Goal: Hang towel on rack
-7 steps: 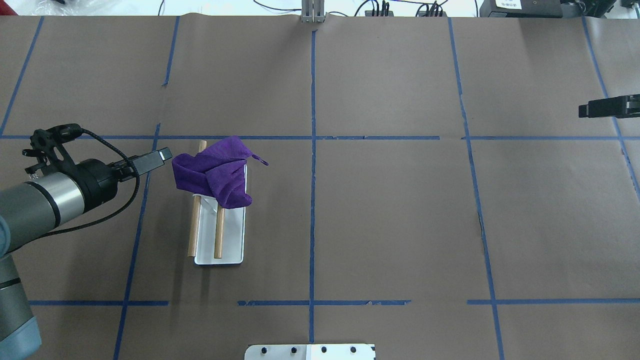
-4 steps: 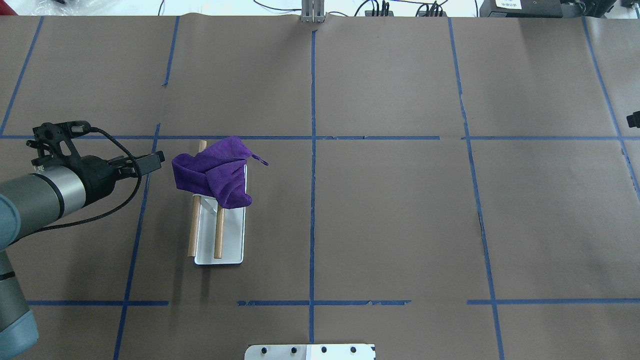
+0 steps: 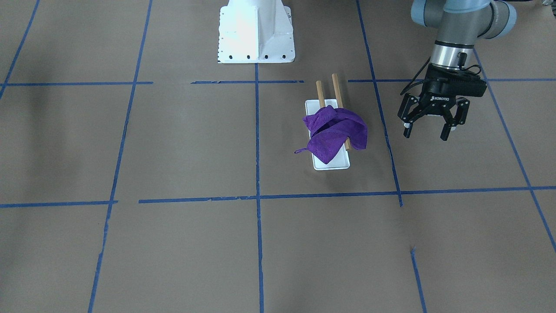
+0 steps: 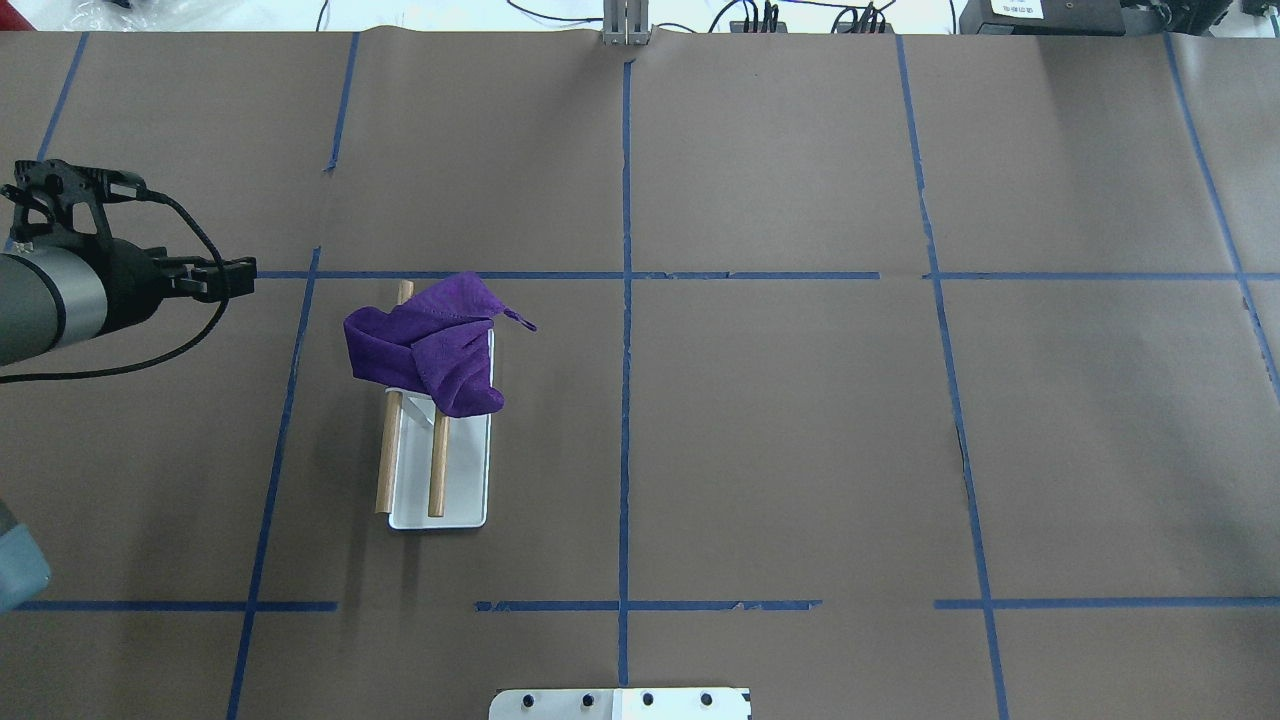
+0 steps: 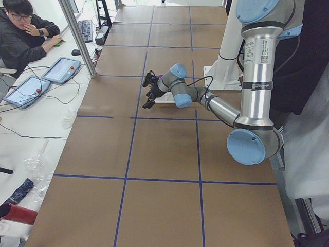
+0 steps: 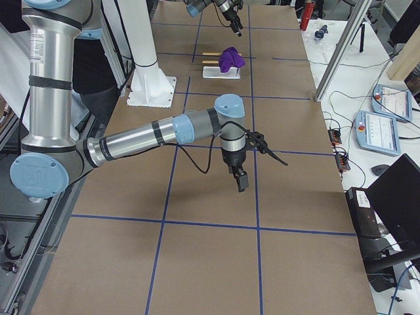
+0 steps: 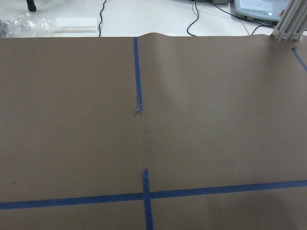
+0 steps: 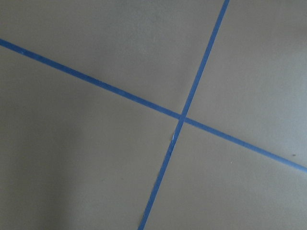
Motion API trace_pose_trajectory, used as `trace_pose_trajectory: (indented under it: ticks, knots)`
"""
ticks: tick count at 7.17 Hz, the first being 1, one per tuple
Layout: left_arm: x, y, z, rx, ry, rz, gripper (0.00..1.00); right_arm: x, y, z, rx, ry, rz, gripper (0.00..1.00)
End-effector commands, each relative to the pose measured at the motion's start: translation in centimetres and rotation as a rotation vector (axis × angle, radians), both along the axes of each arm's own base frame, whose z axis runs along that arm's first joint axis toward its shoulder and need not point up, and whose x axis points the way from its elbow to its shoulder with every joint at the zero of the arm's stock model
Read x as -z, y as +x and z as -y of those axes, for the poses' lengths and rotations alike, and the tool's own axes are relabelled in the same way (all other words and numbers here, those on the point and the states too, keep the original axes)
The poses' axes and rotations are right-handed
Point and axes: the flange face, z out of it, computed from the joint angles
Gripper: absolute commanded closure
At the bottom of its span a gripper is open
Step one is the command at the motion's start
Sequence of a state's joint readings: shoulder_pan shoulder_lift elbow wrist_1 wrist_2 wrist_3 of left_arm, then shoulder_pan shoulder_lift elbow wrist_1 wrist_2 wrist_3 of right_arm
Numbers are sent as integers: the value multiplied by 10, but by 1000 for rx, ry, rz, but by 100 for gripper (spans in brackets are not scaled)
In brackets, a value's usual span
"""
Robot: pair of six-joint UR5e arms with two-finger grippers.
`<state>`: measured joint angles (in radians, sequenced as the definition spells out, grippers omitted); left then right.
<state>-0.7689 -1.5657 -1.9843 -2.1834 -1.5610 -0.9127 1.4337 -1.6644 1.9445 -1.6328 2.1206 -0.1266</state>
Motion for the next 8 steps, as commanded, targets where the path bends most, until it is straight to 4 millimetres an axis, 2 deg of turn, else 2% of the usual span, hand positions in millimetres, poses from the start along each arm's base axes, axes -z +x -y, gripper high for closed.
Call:
trace_pose_trajectory:
  ticks: [1,2,3,4,5,6,7,8]
  knots:
    - [-23,-65,32,-138,18,115,0,-42,17,3,69,-55,73,0]
    - [-45,-96,49,-192,16,190,0,-46,15,2,76,-64,95,0]
    - [-62,-115,54,-224,-25,244,0,-41,15,4,76,-43,87,0]
    - [-75,-143,61,-246,-84,296,0,-35,16,8,64,-35,77,0]
    - [-84,-190,67,-298,-120,326,0,-37,17,3,63,-38,72,0]
    - [-116,-243,69,-354,-183,295,0,-51,18,1,57,-71,69,0]
    - [-164,-278,69,-364,-286,212,0,-70,36,-3,13,-122,125,0]
    - [-197,-294,64,-353,-353,168,0,-97,50,-11,-34,-189,249,0]
